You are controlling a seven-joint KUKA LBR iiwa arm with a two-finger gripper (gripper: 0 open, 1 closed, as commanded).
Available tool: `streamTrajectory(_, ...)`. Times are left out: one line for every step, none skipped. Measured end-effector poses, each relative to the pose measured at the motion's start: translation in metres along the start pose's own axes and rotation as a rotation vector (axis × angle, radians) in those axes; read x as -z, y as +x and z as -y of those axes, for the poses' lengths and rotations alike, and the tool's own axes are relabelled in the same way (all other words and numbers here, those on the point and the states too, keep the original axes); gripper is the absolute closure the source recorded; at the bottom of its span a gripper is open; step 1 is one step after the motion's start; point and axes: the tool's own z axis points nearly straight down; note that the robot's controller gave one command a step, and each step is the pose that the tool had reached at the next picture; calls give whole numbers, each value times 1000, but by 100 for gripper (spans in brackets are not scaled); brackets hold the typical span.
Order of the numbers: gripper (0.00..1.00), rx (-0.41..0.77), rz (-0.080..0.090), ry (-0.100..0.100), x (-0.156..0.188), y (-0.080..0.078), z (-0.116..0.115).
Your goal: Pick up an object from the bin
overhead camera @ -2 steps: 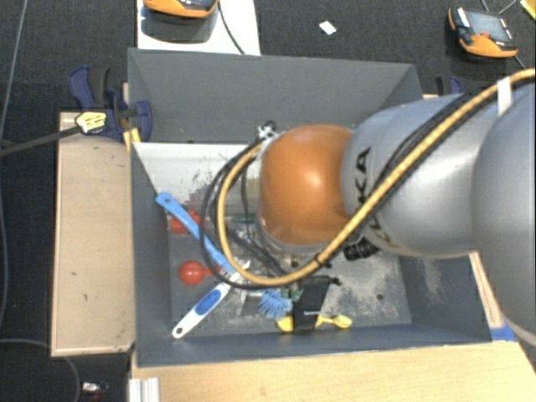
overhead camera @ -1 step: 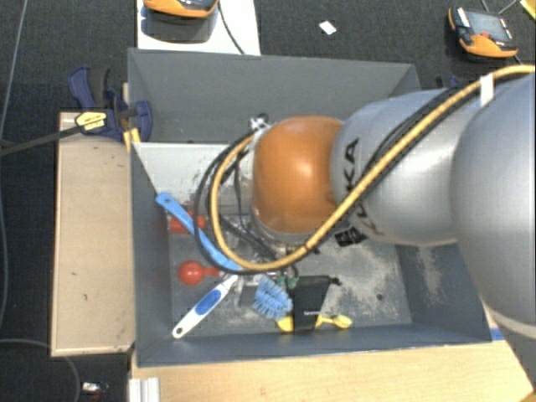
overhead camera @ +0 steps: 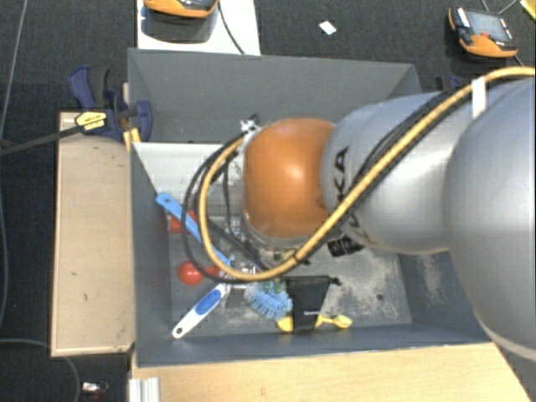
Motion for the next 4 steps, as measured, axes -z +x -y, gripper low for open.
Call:
streamTrajectory(0,235,-1,3,-71,-25,13)
streamTrajectory(100,255,3,-1,-109,-21,24)
streamTrajectory(100,253,3,-1,-109,-21,24)
streamTrajectory(100,251,1,-1,-15,-34,17)
